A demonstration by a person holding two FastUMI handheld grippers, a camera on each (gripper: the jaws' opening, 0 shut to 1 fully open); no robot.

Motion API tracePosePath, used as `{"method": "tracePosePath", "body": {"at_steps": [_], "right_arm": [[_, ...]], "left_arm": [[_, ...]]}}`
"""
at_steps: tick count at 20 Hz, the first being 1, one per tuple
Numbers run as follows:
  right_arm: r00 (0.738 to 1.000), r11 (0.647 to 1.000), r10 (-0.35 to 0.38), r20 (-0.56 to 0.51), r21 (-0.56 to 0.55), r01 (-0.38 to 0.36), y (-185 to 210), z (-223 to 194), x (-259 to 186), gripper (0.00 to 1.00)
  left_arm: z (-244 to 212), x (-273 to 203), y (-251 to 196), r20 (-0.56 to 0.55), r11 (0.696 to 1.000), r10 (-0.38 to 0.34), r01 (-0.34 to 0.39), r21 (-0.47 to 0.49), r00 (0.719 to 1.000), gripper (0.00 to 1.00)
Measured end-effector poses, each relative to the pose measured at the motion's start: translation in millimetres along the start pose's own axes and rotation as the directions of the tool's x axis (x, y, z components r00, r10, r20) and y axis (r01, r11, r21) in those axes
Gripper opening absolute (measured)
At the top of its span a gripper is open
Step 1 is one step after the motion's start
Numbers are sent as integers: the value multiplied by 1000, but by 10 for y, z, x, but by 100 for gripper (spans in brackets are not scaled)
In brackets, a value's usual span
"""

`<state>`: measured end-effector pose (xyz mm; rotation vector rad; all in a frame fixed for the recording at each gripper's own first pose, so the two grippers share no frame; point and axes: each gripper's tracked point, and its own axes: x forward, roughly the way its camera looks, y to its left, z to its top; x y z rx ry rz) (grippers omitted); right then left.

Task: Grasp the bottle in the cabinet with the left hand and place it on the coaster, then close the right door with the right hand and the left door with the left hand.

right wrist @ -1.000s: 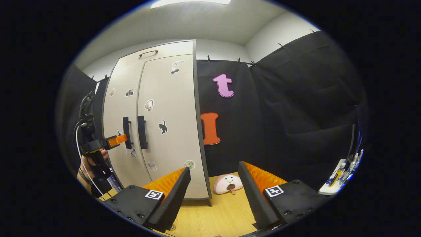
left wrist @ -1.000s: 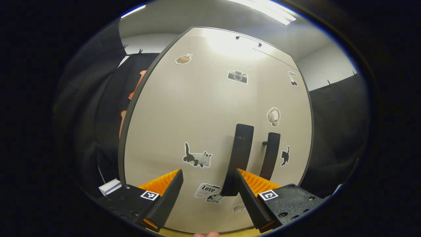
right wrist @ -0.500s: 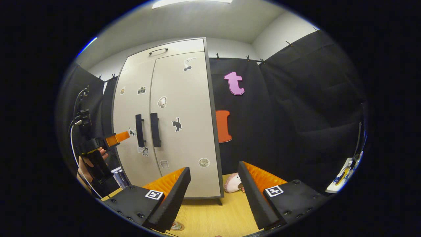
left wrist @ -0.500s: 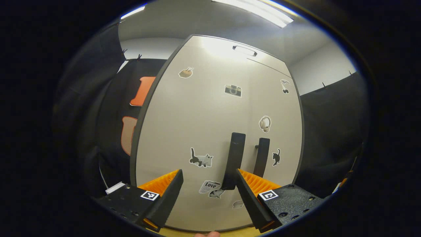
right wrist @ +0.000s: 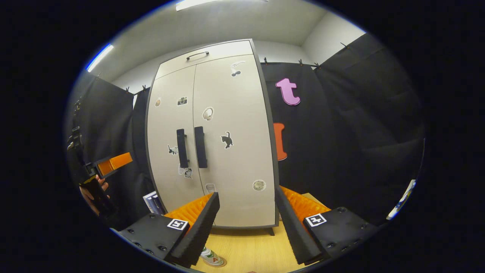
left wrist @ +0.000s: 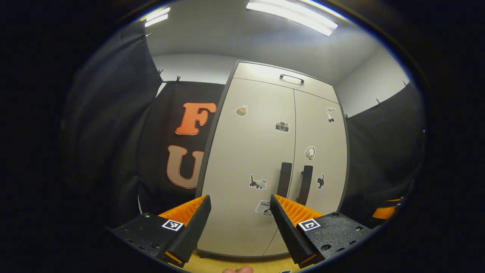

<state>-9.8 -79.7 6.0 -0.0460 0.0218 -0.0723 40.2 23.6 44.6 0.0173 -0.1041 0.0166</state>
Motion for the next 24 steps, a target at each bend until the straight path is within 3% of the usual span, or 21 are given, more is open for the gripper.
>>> {"method": "tracePosePath", "body": {"at_steps": [4,12,24], "right_arm": [[1000,1000,29,-7,7,-29,145,-75,-23,96],[999,999,32,29,6,-32,207,-131,-190,96],[999,1000,17,28,22,-18,159,-166,-279,97]], "left_arm": [[-95,-339,198,-25,997,43,-42,62,999,95],[-303,-714,288,-64,999,49,-48,21,997,95],[-300,-800,165,-66,1000,13,-15,-25,998,95]]}}
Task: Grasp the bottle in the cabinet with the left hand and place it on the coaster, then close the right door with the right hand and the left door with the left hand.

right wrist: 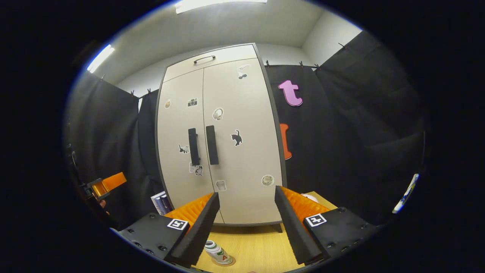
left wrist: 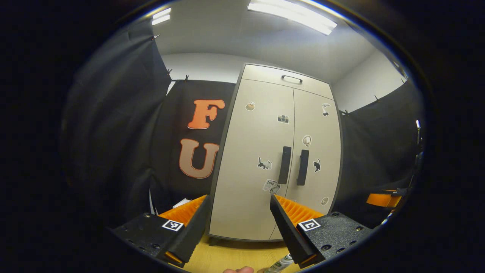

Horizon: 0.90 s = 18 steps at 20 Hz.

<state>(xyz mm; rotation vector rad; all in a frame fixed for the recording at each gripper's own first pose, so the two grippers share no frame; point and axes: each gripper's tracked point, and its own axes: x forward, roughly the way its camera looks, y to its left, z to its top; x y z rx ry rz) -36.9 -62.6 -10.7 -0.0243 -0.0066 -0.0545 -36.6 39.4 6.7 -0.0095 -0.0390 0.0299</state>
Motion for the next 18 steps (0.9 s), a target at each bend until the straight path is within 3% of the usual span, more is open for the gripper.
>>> {"method": "tracePosePath", "body": {"at_steps": [18], "right_arm": [[999,1000,-11,-32,27,11,-38,-110,19,96]], "left_arm": [[-124,50,74,-22,1000,12,-12,0,1000,95]]}}
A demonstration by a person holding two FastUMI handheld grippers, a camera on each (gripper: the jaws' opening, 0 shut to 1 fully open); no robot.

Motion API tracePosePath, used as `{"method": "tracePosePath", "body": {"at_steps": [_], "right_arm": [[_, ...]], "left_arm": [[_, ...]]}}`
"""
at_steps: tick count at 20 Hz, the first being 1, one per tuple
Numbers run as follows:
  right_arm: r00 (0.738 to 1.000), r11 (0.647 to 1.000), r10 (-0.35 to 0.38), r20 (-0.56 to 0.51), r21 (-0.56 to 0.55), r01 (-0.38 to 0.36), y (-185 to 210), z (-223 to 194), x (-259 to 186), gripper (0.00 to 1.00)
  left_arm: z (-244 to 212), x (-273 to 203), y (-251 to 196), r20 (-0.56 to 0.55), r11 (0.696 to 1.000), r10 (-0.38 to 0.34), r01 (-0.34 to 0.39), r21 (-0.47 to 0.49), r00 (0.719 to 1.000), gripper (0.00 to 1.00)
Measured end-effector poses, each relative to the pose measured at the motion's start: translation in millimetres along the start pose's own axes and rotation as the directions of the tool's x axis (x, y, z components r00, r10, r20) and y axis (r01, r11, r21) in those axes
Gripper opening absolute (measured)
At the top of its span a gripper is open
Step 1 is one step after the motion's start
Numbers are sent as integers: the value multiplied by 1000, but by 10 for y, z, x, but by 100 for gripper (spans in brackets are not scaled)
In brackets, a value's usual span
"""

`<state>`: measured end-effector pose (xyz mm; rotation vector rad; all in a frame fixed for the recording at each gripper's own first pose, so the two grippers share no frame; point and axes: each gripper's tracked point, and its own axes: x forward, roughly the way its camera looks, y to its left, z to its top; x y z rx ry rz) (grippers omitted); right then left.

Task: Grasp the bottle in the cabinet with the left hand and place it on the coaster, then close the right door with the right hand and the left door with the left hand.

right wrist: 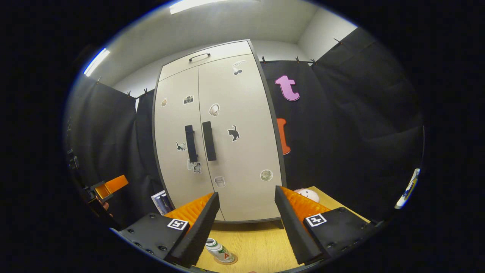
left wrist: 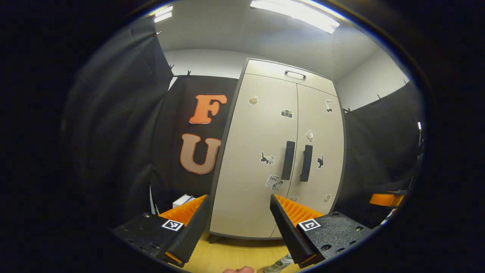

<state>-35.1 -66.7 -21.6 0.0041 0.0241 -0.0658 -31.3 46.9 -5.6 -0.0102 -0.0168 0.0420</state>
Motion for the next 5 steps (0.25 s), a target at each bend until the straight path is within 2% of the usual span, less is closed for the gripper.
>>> {"method": "tracePosePath", "body": {"at_steps": [5], "right_arm": [[1000,1000,0,0,-4,0,11,5,20,97]], "left_arm": [[-38,10,11,-5,1000,3,-3,2,1000,95]]}}
